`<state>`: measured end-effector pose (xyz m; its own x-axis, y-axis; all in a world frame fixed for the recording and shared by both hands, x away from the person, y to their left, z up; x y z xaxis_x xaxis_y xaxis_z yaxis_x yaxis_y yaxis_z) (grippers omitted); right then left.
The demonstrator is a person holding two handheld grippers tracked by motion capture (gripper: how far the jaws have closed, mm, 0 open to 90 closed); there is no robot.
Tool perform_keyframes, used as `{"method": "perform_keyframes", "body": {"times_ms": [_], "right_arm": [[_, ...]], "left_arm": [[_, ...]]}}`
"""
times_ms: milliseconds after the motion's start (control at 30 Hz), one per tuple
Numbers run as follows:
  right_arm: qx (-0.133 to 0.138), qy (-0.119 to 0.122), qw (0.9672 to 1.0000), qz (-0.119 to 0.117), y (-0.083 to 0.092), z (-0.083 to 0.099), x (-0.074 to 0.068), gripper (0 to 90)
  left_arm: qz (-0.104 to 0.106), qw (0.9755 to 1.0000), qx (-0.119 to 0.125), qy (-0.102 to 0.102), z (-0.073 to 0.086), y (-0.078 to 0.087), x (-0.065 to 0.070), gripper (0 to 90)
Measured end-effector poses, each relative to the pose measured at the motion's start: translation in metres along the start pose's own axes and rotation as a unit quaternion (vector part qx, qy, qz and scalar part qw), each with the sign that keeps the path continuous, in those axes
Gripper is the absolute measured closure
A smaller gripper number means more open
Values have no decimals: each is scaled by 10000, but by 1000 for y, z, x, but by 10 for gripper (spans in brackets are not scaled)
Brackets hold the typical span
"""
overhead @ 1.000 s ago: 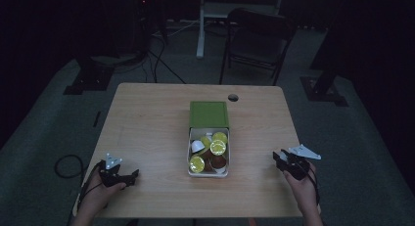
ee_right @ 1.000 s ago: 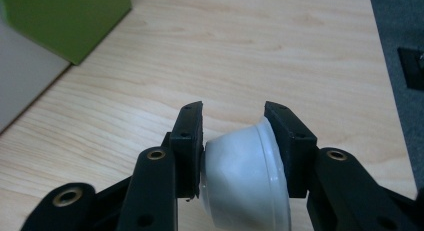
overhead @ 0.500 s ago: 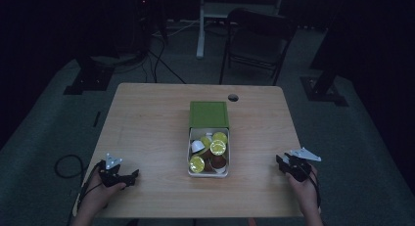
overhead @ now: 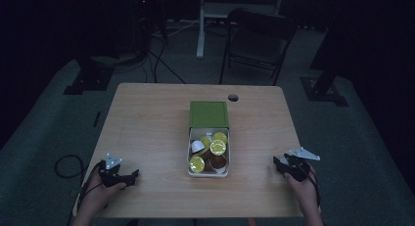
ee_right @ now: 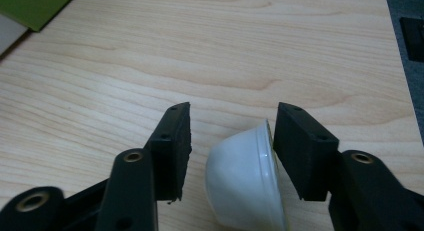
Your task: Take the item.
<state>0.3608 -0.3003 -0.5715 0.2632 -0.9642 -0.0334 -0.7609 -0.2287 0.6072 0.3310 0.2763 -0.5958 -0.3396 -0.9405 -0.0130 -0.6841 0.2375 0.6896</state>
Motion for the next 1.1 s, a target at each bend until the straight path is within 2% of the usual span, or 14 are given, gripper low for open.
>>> {"method": "perform_keyframes", "body": {"times_ms": [367,467,567,667,800,1100], "right_arm": [[164,7,9997,-164,8,-18,-4,390],[227,57,9996,-165,10,-23,-6,388],[281,-1,9993,-238,12,-29,-9,386],[334,12,9989,-316,15,-34,-13,377],[425,-10,9976,-542,20,-41,-24,371],[534,206,9939,-941,25,-52,-49,328]], "left_arm": [[0,10000,1,2,0,0,0,85],[0,10000,1,1,0,0,0,85],[0,10000,1,1,0,0,0,85],[1,10000,0,1,0,0,0,85],[0,10000,4,6,0,0,0,85],[1,10000,1,2,0,0,0,85]]}}
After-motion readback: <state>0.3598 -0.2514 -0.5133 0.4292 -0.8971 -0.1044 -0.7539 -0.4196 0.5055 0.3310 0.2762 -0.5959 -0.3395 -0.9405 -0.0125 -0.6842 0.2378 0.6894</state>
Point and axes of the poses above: each handheld gripper's, and its own axes: y roughly backward along the jaws, z roughly out of its underside, x roughly to its right, the point moved 7 cm from there along -y, roughly forward along the jaws, and after that the axes turned 2 degrees about x, right-handed, at the moved point
